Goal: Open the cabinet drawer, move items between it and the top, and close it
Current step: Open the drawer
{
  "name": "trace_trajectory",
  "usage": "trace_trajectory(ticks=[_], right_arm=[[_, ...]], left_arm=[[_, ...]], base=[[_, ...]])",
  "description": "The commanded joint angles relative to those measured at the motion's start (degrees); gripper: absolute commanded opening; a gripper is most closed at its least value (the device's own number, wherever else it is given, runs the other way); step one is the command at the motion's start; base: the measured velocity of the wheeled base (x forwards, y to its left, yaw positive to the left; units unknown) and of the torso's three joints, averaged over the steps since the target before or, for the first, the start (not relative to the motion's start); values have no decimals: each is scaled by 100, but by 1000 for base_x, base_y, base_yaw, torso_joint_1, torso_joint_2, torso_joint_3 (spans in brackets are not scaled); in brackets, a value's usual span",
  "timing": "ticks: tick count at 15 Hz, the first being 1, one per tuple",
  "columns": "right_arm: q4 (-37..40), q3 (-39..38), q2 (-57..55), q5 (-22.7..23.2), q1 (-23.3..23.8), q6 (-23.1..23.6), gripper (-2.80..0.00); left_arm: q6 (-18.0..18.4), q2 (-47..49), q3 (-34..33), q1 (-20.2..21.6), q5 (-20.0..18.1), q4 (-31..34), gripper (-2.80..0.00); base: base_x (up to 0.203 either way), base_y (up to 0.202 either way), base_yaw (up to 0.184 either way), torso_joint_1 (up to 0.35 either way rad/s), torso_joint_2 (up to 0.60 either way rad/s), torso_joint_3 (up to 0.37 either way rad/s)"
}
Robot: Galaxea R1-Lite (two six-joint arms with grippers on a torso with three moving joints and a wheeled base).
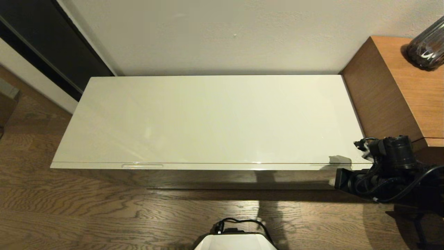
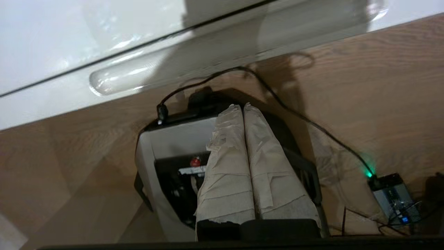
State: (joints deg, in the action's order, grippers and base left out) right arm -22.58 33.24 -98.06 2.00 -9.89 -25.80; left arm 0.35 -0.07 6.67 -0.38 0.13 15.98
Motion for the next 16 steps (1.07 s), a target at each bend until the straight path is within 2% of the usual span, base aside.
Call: trace_trajectory(ticks=[1, 6, 13, 16], right_arm=[[-19, 50, 42, 2, -5, -6, -280], [465, 560, 639, 20, -5, -4, -280], [248, 622, 194, 2, 3, -296, -280], [8, 600, 23, 9, 0, -589, -280]], left_arm=[[0, -1, 1, -5, -2, 10, -280], [0, -1, 1, 3, 4, 10, -280], [0, -1, 1, -5, 2, 10, -280], [0, -1, 1, 0, -1, 10, -280]], base=[[0, 0, 0, 0, 0, 0], [0, 0, 0, 0, 0, 0], [0, 0, 0, 0, 0, 0], [0, 0, 0, 0, 0, 0]])
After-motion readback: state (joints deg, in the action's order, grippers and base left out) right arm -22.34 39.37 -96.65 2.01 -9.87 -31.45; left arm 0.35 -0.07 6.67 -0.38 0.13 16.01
